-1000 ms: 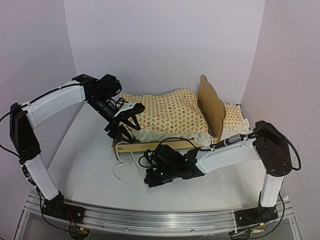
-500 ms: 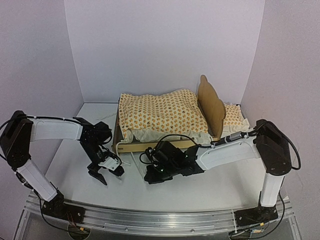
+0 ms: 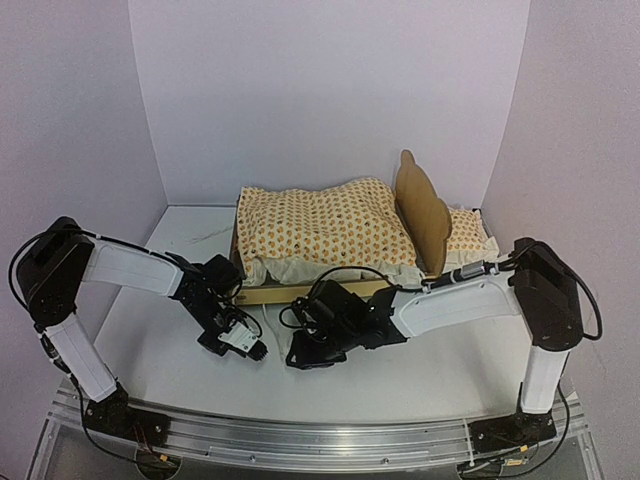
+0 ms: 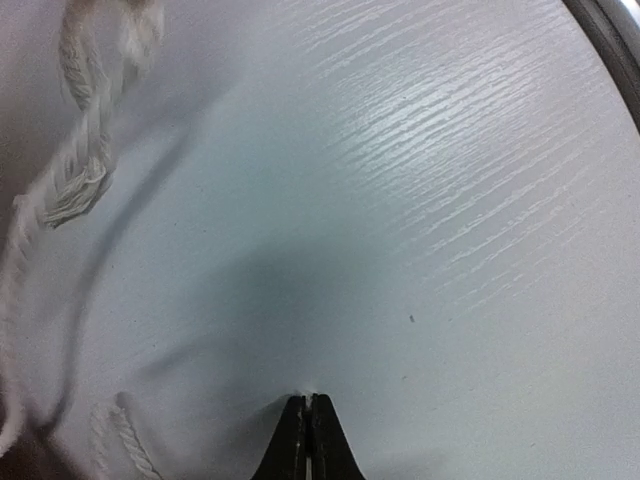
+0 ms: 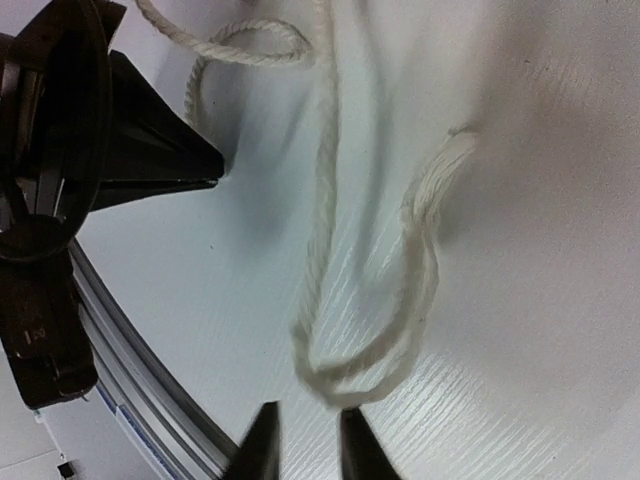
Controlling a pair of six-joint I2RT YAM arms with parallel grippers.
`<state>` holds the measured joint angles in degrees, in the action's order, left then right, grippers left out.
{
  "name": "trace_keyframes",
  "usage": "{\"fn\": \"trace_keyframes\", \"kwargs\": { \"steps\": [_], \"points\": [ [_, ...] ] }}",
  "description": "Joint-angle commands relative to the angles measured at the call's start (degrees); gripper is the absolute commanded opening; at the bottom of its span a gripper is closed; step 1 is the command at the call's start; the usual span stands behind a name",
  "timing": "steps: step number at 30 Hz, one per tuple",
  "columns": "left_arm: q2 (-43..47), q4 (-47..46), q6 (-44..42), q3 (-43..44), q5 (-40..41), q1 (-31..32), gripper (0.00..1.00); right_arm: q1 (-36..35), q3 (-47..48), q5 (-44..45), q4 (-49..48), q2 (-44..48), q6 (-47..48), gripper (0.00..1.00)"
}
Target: Set up the pet bed
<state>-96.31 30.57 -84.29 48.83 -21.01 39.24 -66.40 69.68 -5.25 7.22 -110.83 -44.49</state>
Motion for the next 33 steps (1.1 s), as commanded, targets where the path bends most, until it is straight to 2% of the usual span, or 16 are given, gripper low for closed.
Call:
{"fn": "trace_keyframes", "kwargs": {
  "steps": [1, 4, 10, 12, 14, 17, 21, 25, 28, 33],
  "points": [
    [1.0, 0.6, 4.3, 2.0, 1.0, -0.1, 0.00, -0.3, 0.6, -4.3, 6.3, 2.9, -0.5, 0.54],
    [2.3, 5.2, 9.0, 6.4, -1.9, -0.4, 0.00, 0.0, -0.3, -0.1, 8.1, 7.3, 3.3, 0.61],
    [2.7, 17.4, 20.5, 19.1, -12.8, -1.0, 0.00, 2.5, 1.1, 8.7, 9.8, 9.3, 5.0, 0.57],
    [2.3, 18.9, 27.1, 22.9, -18.2, -1.0, 0.00, 2.4, -0.5, 9.3, 4.7, 11.4, 7.2, 0.58],
    [1.8, 18.2, 35.5, 24.8, -23.6, -1.0, 0.00, 2.1, -4.1, 8.1, -5.3, 14.4, 11.1, 0.60],
    [1.4, 12.8, 51.3, 24.2, -27.4, -1.1, 0.00, 0.6, -11.3, 7.7, -24.1, 17.7, 18.8, 0.64],
    [2.1, 7.6, 65.9, 22.2, -31.4, -2.3, 0.00, -0.3, -11.7, 7.6, -29.9, 14.5, 23.4, 0.67],
    [2.7, 7.0, 69.7, 21.7, -33.1, -2.4, 0.00, -0.6, -14.0, 11.8, -39.4, 11.3, 22.2, 0.68],
    [2.9, 6.4, 71.9, 21.2, -33.2, -2.6, 0.00, -0.6, -12.9, 14.0, -39.7, 9.2, 22.0, 0.66],
    [3.1, 3.1, 77.8, 20.2, -35.4, -3.8, 0.00, -0.6, -11.1, 15.2, -41.7, 4.6, 19.0, 0.57]
  ]
}}
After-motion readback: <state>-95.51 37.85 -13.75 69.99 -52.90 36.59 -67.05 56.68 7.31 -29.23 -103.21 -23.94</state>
